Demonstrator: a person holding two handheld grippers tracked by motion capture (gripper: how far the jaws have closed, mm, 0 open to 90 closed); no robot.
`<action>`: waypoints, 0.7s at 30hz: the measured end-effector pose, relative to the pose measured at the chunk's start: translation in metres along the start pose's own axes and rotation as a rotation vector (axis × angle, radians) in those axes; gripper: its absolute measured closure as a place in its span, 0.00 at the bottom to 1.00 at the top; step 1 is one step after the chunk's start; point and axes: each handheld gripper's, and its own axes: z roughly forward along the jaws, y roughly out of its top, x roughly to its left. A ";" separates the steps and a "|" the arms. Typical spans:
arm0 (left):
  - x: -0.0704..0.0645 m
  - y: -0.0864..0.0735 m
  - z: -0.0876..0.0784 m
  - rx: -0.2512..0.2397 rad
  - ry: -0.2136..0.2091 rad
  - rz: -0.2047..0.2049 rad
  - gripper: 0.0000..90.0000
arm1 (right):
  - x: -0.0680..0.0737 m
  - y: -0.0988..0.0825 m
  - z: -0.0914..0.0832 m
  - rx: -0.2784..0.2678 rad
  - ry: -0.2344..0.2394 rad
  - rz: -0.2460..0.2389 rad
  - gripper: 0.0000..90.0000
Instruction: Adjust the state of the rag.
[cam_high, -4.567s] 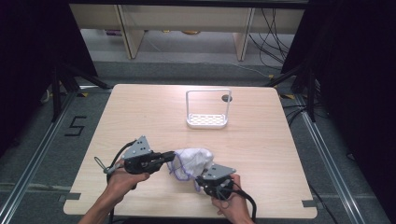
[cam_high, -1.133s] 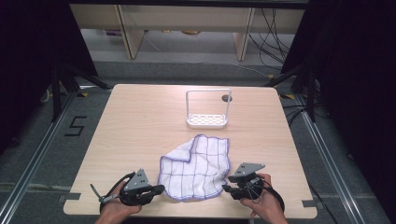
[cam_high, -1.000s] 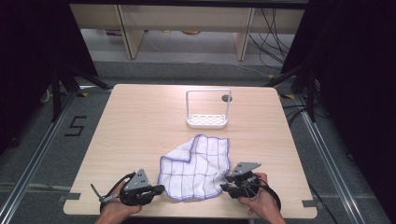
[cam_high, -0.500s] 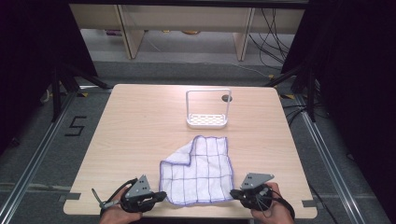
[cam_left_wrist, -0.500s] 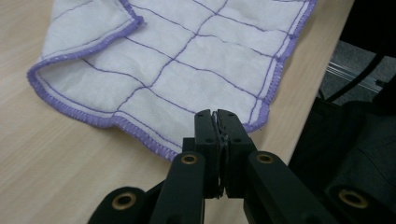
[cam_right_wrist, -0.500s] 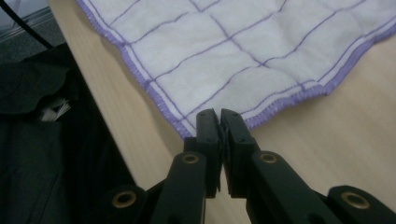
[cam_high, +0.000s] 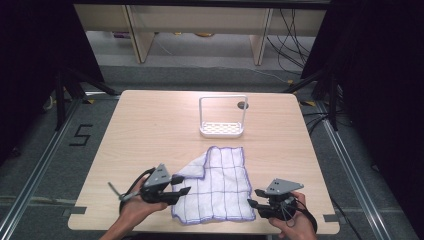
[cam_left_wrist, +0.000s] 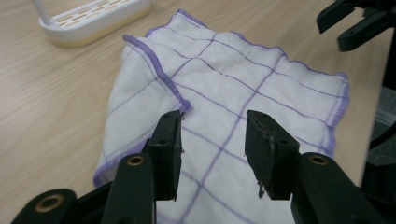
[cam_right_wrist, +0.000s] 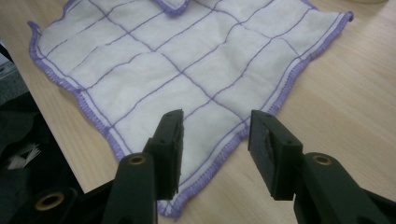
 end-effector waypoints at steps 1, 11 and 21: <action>0.001 0.003 0.011 0.009 -0.010 0.004 0.60 | -0.002 -0.001 0.001 -0.015 0.004 -0.015 0.62; 0.014 0.010 0.072 0.133 0.019 0.054 0.68 | -0.006 -0.006 0.003 -0.019 0.010 0.021 0.57; 0.028 0.015 0.069 0.122 0.080 0.108 0.98 | -0.007 -0.005 0.002 -0.021 0.018 0.008 0.56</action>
